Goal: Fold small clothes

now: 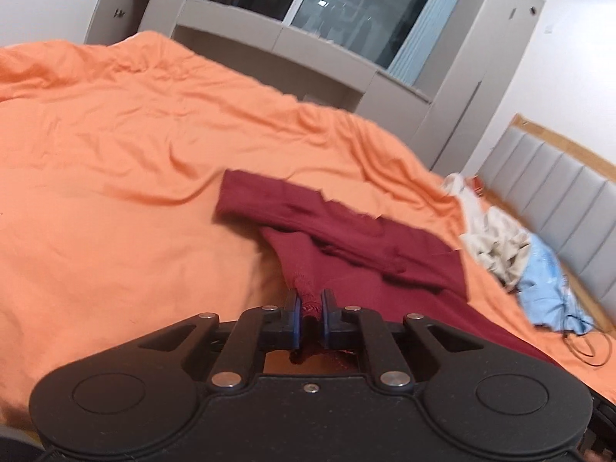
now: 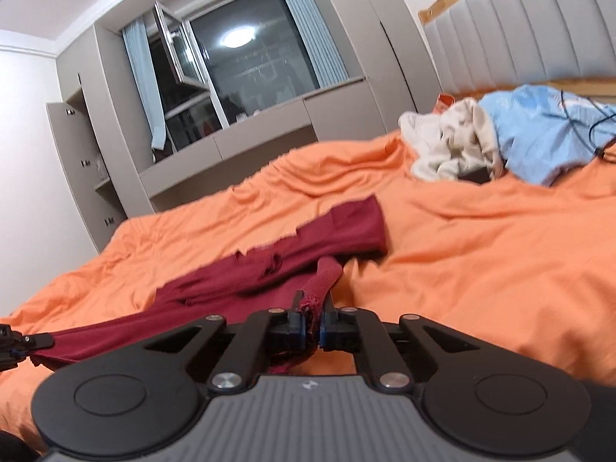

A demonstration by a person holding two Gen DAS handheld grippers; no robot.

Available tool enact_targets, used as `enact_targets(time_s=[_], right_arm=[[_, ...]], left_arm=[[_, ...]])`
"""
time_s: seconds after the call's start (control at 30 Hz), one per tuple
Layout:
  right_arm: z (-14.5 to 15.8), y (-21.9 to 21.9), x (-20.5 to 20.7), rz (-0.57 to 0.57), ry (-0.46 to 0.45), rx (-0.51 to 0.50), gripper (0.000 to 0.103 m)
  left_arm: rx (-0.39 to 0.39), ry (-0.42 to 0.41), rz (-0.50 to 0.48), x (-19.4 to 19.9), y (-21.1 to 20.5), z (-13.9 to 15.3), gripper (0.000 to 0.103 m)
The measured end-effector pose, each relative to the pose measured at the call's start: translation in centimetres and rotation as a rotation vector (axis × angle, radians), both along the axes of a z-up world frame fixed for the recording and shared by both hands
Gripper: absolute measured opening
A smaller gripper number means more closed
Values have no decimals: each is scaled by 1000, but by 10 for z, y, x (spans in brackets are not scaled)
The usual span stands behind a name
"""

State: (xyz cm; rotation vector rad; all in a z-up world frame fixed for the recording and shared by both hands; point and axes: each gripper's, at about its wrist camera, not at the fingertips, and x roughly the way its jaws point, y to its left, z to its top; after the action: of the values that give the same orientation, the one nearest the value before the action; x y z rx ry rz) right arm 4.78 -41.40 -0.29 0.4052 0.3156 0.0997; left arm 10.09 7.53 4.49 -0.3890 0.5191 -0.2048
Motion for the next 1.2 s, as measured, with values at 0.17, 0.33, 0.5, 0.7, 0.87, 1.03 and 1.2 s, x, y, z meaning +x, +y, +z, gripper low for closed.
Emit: enact_targets(time_s=[0.17,0.33,0.5,0.7,0.87,1.03,1.2], right_arm=[[14,-19,-30,24,4,-16,7],[15,-26,-62,31,42,-37,7],[-5,-20,-67,44,118,-50,7],[-14,-8,-69,42,154,-137,14],[-17,-4,-77,47,158,-203,58],[-11,3,-87,98,110,-381,96],[-14,35,-92,235,119,-675,103]], left_arm=[[-6,-59,-32,-47,-10,14,10],[32,-72,-43,-94,-16,11,9],[49,-11,-43,-100,-13,-8,7],[60,20,-57,-98,-9,-19,12],[114,38,-43,-101,-15,-23,56],[210,-1,-21,-106,-24,-18,93],[300,-25,-30,-105,-38,-15,102]])
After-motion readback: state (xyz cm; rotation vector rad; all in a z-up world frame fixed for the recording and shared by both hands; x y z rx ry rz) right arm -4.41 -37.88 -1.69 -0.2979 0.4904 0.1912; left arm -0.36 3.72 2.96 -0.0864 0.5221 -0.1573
